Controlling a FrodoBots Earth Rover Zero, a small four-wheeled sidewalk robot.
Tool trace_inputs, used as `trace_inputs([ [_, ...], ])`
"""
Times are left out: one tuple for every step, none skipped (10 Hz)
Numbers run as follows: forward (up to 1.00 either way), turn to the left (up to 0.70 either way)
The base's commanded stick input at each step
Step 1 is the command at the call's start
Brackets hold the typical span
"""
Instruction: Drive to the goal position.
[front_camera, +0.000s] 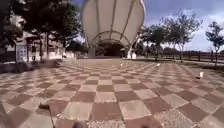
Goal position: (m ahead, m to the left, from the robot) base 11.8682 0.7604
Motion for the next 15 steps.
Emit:
trace_inputs([
  [0.70,0.00],
  [0.70,0.00],
  [0.70,0.00],
  [0.70,0.00],
  [0.70,0.00],
  [0.70,0.00],
  [0.70,0.00],
  [0.70,0.00],
  [0.70,0.17],
  [0.70,0.35],
  [0.70,0.35],
  [0.70,0.35],
  [0.70,0.35],
  [0.70,0.35],
  [0.70,0.35],
])
